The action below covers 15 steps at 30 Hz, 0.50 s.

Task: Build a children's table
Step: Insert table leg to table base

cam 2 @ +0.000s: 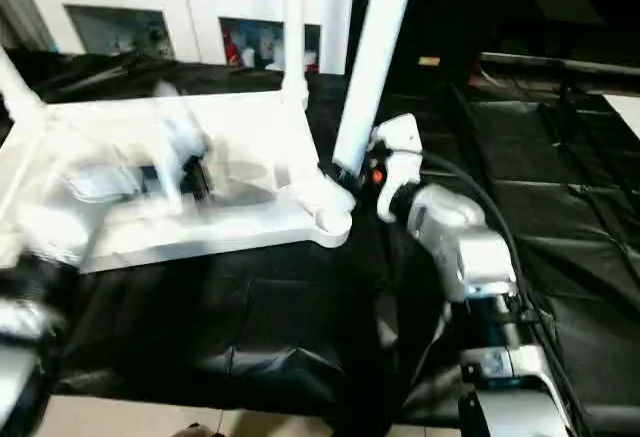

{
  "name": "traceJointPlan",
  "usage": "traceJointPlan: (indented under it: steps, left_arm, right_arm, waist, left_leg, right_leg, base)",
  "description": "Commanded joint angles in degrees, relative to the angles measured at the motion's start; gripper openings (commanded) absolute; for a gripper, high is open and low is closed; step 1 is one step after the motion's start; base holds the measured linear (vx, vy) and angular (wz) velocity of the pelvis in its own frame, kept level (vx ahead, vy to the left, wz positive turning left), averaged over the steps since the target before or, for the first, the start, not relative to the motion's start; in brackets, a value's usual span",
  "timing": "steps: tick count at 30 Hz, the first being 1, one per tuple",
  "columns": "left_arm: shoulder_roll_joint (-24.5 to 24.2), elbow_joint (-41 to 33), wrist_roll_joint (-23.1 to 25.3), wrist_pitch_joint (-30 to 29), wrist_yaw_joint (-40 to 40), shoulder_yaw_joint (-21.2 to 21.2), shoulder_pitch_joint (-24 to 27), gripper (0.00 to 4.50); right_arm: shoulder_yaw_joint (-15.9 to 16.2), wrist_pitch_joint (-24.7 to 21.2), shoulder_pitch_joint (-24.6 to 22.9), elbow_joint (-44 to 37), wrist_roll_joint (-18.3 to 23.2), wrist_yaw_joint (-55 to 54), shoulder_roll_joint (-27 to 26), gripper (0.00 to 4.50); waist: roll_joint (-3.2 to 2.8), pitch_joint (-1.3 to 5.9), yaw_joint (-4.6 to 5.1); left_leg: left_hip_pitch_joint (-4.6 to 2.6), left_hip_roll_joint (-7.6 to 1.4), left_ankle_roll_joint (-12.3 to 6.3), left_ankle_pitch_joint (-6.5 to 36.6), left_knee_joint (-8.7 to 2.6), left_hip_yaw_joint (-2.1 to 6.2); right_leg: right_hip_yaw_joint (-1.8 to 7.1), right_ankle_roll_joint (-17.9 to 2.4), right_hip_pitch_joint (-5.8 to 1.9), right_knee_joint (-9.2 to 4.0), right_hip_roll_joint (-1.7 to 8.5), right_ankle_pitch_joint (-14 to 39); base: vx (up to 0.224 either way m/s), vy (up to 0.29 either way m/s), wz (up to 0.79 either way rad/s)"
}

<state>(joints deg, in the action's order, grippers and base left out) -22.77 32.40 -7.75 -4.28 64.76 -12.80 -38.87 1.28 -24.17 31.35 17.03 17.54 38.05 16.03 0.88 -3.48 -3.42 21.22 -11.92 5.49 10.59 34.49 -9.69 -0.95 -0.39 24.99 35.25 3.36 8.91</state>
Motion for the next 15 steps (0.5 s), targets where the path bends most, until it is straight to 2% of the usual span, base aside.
traceJointPlan:
  steps: [1, 3, 4, 7, 8, 10, 12, 14, 15]
  left_arm:
    - [-0.07, 2.18, 3.42, 2.78, -1.41, -2.44, -0.54, 3.0]
    - [0.24, 4.12, 4.58, 3.57, -1.78, -2.97, -0.88, 3.0]
    - [0.35, 5.74, 5.73, 4.6, -2.22, -3.4, -1.12, 3.0]
    - [0.52, 10.46, 8.77, 6.05, -4.53, -4.41, -2.65, 3.0]
    - [0.71, 12.25, 9.77, 6.44, -5.7, -4.55, -3.37, 2.72]
    - [0.87, 13.41, 9.99, 6.68, -6.23, -4.49, -3.84, 2.65]
    - [0.72, 14.91, 10.66, 6.79, -6.13, -5.3, -4.26, 2.62]
    - [0.65, 15.34, 11.06, 7.15, -6.54, -5.6, -4.33, 2.26]
    - [0.73, 15.74, 11.19, 7.3, -6.89, -5.63, -4.57, 2.26]
  right_arm:
    - [0.2, 0.31, -0.32, -1.51, 0.32, 0.68, 0.56, 1.87]
    - [0.52, 0.39, -0.53, -2.18, 0.4, 0.94, 0.57, 1.87]
    - [0.88, 0.37, -0.92, -3.0, 0.47, 1.13, 0.51, 1.87]
    - [1.87, 0.05, -1.49, -4.28, -0.38, 1.03, 0.4, 1.87]
    - [2.01, -0.31, -1.67, -4.76, -0.37, 1.29, 0.35, 1.87]
    - [2.17, -0.35, -1.68, -4.6, -0.21, 1.77, 0.25, 1.87]
    - [2.42, 0.56, -1.37, -3.13, -1.07, 1.65, 0.06, 1.87]
    - [2.48, 0.7, -1.47, -3.09, -1.28, 1.49, 0.03, 1.87]
    - [2.45, 0.55, -1.53, -3.4, -1.15, 1.46, 0.0, 1.87]
  waist:
    - [0.21, 4.71, 0.05]
    - [0.18, 4.64, 0.14]
    - [-0.19, 4.69, 0.18]
    - [0.3, 4.77, 0.36]
    - [0.23, 4.85, 0.32]
    - [0.26, 4.82, 0.28]
    - [-0.16, 4.82, 0.28]
    - [-0.18, 4.86, 0.3]
    - [-0.2, 4.84, 0.29]
  left_leg:
    - [-0.36, 0.02, -1.66, 5.92, -3.42, -0.77]
    - [-0.4, 0.16, -1.3, 6.84, -3.42, -0.82]
    - [-0.46, 0.17, -1.04, 7.11, -3.41, -0.74]
    - [-0.4, 0.13, -0.94, 6.97, -3.45, -0.68]
    - [-0.47, 0.14, -0.96, 7.07, -3.41, -0.63]
    - [-0.39, 0.15, -1.02, 7.04, -3.39, -0.62]
    - [-0.4, 0.15, -1.01, 6.9, -3.35, -0.62]
    - [-0.38, 0.15, -1.05, 6.97, -3.33, -0.61]
    - [-0.39, 0.14, -1.06, 7.03, -3.34, -0.59]
  right_leg:
    - [1.4, -11.91, -4.51, -3.11, 2.57, 5.66]
    - [1.44, -11.25, -4.51, -3.45, 2.52, 7.81]
    - [1.47, -10.97, -4.52, -3.44, 2.5, 8.31]
    - [1.44, -10.84, -4.58, -3.43, 2.41, 7.73]
    - [1.42, -10.86, -4.57, -3.38, 2.44, 7.84]
    - [1.43, -11.3, -4.59, -3.39, 2.55, 7.75]
    - [1.46, -11.87, -4.51, -3.33, 2.51, 6.88]
    - [1.45, -12.47, -4.6, -3.27, 2.48, 5.63]
    - [1.44, -12.56, -4.58, -3.25, 2.47, 5.46]
  base:
    - [0.0, 0.0, 0.0]
    - [0.0, 0.0, 0.0]
    - [0.0, 0.0, 0.0]
    - [0.0, 0.0, 0.0]
    - [0.0, 0.0, 0.0]
    - [0.0, 0.0, 0.0]
    - [0.0, 0.0, 0.0]
    - [0.0, 0.0, 0.0]
    - [0.0, 0.0, 0.0]
